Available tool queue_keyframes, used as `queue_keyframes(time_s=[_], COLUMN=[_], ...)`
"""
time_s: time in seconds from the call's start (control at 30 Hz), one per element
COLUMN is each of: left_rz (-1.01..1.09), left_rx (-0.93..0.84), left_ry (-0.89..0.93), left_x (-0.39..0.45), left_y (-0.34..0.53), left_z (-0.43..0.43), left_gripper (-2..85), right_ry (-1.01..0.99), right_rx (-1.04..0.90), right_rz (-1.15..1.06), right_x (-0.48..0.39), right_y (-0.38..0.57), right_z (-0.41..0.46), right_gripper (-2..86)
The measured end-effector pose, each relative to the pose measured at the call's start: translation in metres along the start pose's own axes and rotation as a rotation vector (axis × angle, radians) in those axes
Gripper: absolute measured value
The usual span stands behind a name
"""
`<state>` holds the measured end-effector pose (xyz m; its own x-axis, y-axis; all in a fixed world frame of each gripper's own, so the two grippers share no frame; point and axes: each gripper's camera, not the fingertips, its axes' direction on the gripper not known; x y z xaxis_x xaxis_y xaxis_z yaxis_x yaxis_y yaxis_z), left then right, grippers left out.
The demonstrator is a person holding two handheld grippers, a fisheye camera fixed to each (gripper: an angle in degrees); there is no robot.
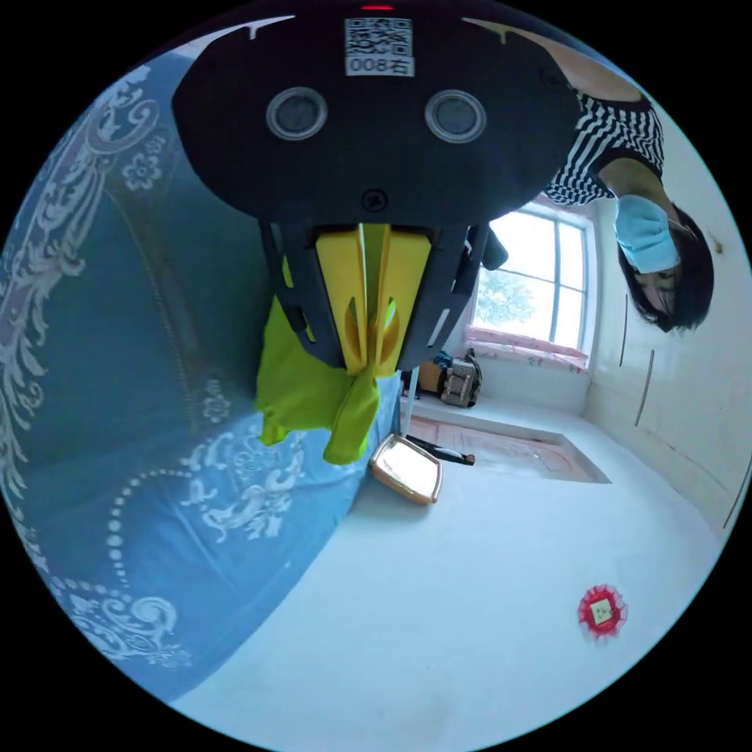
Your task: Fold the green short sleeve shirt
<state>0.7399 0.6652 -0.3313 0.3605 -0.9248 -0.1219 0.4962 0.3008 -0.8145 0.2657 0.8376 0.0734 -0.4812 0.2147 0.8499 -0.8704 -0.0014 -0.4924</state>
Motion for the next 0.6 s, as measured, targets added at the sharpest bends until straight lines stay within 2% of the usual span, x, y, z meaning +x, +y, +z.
queue_keyframes(time_s=[0.3,0.6], left_rz=[-0.310,-0.593], left_rx=[0.240,0.394], left_ry=[-0.029,0.054], left_x=[-0.088,-0.163], left_y=[0.081,0.169], left_z=[-0.187,-0.310], left_gripper=[1.0,0.8], right_ry=[-0.004,0.090], right_rx=[-0.179,-0.343], right_rz=[-0.114,-0.106], right_x=[-0.112,-0.177], right_y=[-0.033,-0.039], right_z=[0.146,0.265], right_gripper=[1.0,1.1])
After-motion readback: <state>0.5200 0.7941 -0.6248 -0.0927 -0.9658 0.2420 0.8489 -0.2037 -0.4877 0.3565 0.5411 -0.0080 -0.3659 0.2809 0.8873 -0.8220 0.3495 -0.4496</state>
